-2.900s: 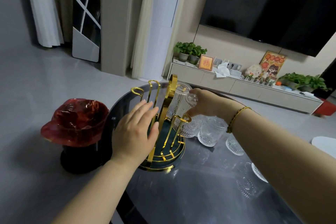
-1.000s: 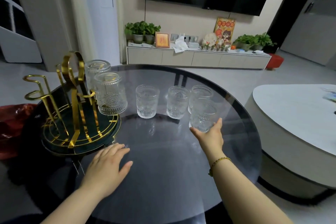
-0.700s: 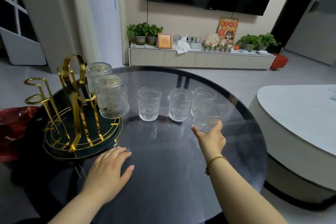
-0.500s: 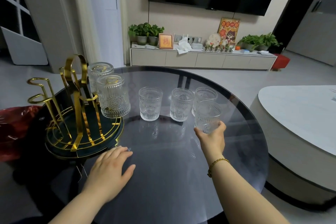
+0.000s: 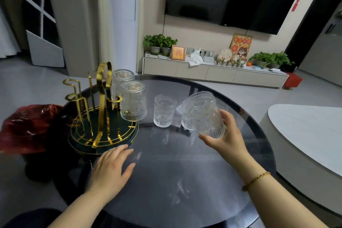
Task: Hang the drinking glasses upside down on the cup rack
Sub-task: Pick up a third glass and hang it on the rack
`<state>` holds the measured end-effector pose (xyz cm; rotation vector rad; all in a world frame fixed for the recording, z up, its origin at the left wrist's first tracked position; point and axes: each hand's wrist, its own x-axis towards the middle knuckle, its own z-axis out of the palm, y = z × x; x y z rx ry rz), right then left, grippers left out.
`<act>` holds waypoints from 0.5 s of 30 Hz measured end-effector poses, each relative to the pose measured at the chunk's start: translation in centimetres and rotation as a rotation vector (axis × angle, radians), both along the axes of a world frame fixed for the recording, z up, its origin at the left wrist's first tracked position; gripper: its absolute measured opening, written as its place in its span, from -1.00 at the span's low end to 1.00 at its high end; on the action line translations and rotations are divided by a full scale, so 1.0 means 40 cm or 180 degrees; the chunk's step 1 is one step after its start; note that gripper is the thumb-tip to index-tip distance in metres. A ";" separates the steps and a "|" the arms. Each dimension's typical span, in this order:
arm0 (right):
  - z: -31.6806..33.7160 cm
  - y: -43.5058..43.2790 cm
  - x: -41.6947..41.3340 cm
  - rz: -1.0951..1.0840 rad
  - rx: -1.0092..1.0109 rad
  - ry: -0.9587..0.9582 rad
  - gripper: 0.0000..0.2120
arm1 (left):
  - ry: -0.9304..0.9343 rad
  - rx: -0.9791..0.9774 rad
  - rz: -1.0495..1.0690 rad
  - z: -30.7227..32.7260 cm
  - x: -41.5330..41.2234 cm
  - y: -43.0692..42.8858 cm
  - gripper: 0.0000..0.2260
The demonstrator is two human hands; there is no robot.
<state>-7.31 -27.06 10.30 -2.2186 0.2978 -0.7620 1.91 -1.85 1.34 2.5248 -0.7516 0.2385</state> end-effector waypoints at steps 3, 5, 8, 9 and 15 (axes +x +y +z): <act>0.062 0.043 0.015 0.0405 -0.0075 0.0041 -0.38 | -0.0237 -0.0310 0.0345 0.013 0.010 0.071 -0.57; 0.097 0.071 0.030 0.0630 -0.0022 0.0098 -0.40 | -0.0431 -0.0369 0.0550 0.019 0.028 0.116 -0.53; 0.136 0.113 0.059 0.0877 -0.0095 0.0253 -0.41 | -0.0247 -0.0377 0.0752 0.024 0.052 0.162 -0.48; 0.147 0.131 0.072 0.0958 -0.0140 0.0312 -0.42 | -0.0178 -0.0356 0.0733 0.017 0.061 0.175 -0.46; 0.222 0.210 0.132 0.1445 -0.0220 0.0529 -0.50 | 0.0076 -0.0145 0.0683 -0.009 0.108 0.187 -0.45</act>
